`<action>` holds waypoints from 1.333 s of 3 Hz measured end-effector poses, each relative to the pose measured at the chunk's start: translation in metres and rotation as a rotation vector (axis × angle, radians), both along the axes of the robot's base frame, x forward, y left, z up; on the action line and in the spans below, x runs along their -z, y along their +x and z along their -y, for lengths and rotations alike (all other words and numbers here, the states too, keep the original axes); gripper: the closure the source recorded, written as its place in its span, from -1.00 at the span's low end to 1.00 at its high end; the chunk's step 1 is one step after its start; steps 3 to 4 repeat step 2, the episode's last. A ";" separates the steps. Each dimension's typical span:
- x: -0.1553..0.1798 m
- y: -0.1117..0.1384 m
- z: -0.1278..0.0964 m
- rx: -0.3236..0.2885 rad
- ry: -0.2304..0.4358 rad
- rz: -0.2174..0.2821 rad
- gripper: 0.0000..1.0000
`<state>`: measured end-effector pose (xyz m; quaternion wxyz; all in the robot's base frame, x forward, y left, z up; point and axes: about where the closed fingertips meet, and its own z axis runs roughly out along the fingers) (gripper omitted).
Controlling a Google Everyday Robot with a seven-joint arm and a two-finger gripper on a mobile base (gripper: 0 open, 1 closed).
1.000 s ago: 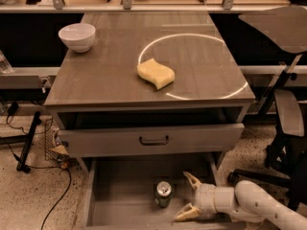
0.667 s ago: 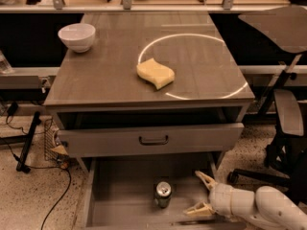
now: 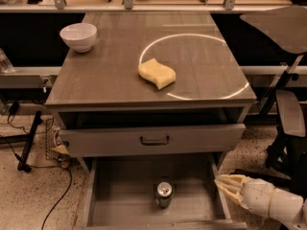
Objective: Place green can into middle drawer
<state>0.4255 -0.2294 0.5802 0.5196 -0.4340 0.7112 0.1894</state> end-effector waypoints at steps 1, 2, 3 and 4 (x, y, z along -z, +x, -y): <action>0.002 -0.001 -0.001 -0.002 0.001 -0.003 0.89; 0.002 0.000 -0.002 -0.004 0.002 -0.003 1.00; 0.002 0.000 -0.002 -0.004 0.002 -0.003 1.00; 0.002 0.000 -0.002 -0.004 0.002 -0.003 1.00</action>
Offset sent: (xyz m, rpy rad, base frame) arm -0.0007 0.0007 -0.0015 0.0005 0.0023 0.0005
